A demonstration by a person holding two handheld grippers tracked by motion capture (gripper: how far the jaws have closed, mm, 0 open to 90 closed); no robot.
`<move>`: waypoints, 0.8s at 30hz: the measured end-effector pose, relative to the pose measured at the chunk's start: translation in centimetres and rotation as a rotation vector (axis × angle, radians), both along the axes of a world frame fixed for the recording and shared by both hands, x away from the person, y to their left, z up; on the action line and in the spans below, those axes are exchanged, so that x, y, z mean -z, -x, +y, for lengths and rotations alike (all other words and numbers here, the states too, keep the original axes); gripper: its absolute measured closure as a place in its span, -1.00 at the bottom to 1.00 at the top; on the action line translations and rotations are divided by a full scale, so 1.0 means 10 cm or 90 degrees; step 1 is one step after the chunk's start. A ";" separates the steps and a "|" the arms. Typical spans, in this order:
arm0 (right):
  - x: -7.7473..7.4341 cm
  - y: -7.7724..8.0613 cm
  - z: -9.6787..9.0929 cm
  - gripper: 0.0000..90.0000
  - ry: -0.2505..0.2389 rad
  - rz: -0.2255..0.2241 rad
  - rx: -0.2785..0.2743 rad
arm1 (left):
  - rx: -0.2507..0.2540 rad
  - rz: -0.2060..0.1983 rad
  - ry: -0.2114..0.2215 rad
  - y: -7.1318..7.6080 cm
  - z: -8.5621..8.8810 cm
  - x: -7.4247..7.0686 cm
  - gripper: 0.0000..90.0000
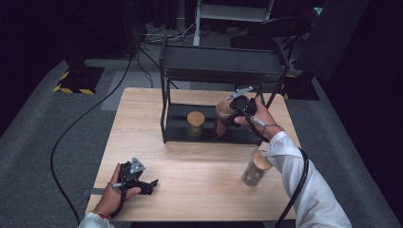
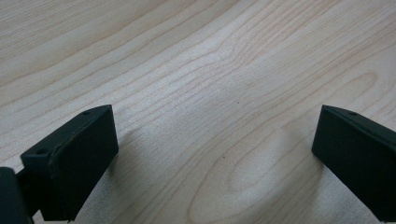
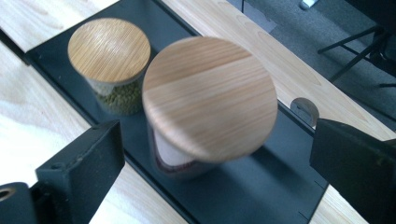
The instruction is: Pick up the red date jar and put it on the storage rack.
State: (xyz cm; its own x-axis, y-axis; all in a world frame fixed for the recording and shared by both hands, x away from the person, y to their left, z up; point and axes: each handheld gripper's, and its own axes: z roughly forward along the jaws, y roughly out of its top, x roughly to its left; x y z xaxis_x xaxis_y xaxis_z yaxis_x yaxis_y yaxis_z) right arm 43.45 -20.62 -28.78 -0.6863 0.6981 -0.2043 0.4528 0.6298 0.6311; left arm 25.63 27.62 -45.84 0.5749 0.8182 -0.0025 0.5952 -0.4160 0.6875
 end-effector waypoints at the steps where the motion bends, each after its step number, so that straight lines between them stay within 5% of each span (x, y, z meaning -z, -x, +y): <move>1: 0.00 0.04 0.00 -0.93 0.009 -0.008 -0.003 | 0.000 0.000 0.000 0.00 0.00 0.00 -1.00; 24: 0.06 0.60 -0.37 -0.93 0.000 -0.093 -0.019 | 0.000 0.000 0.000 0.00 0.00 0.00 -1.00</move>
State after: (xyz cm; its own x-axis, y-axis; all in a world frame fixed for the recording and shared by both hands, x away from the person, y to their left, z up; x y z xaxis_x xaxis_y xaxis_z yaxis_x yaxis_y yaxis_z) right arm 37.42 -24.35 -29.39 -0.6695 0.6783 -0.3029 0.3375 0.6410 0.6893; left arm 25.63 27.62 -45.84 0.5748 0.8183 -0.0024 0.5952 -0.4160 0.6875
